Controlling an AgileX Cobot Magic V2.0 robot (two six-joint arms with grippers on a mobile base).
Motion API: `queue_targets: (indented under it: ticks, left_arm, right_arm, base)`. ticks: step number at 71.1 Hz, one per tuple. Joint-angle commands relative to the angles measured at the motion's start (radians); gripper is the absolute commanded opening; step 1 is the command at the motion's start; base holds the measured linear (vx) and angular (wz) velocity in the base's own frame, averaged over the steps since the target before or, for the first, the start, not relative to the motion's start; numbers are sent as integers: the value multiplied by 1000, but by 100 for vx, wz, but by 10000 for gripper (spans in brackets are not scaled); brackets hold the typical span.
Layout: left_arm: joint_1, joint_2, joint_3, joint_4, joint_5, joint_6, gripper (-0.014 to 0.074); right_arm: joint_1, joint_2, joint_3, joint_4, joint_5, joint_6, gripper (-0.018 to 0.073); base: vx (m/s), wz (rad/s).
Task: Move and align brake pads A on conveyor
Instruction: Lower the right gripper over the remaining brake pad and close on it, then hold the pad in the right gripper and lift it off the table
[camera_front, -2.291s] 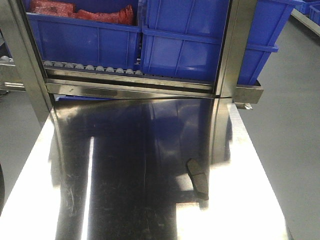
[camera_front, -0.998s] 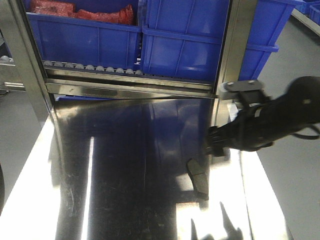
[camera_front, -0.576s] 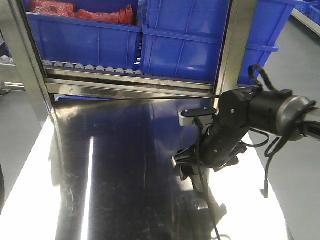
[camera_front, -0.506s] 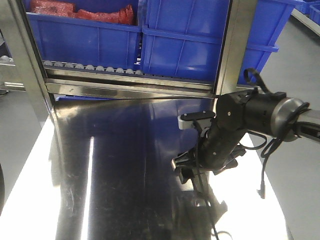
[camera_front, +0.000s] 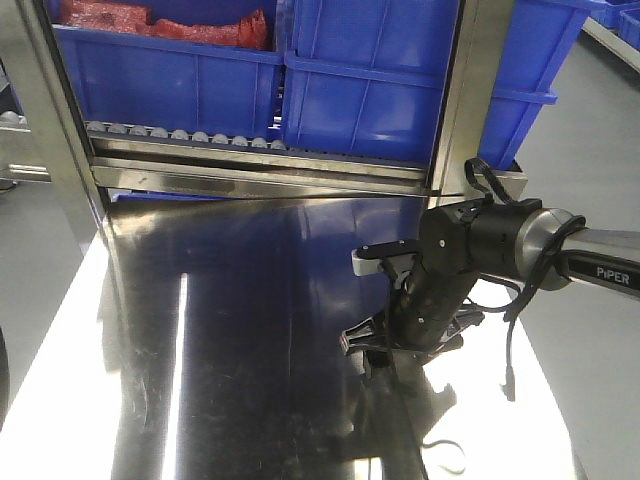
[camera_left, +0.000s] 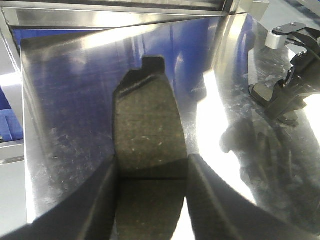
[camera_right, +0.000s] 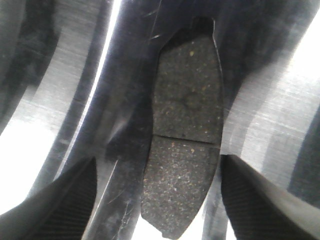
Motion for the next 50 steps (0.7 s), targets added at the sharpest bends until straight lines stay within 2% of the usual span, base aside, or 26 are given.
queue_targets:
  ticks: [1,33,50]
  left_arm:
    - [-7,3,-26,-2,-87,-2,217]
    - [-7,3,-26,-2,-87,-2,217]
    - [-7,3,-26,-2,-87,-2,217]
  right_arm:
    - [-4,-43,-29,-6,-23,-7,457]
    - [-4,-43,-29,-12,-30,-13,263]
    - [-4,-43,-29,-11,-50,-12,257]
  base:
    - [0,0]
    - [0,0]
    - [0,0]
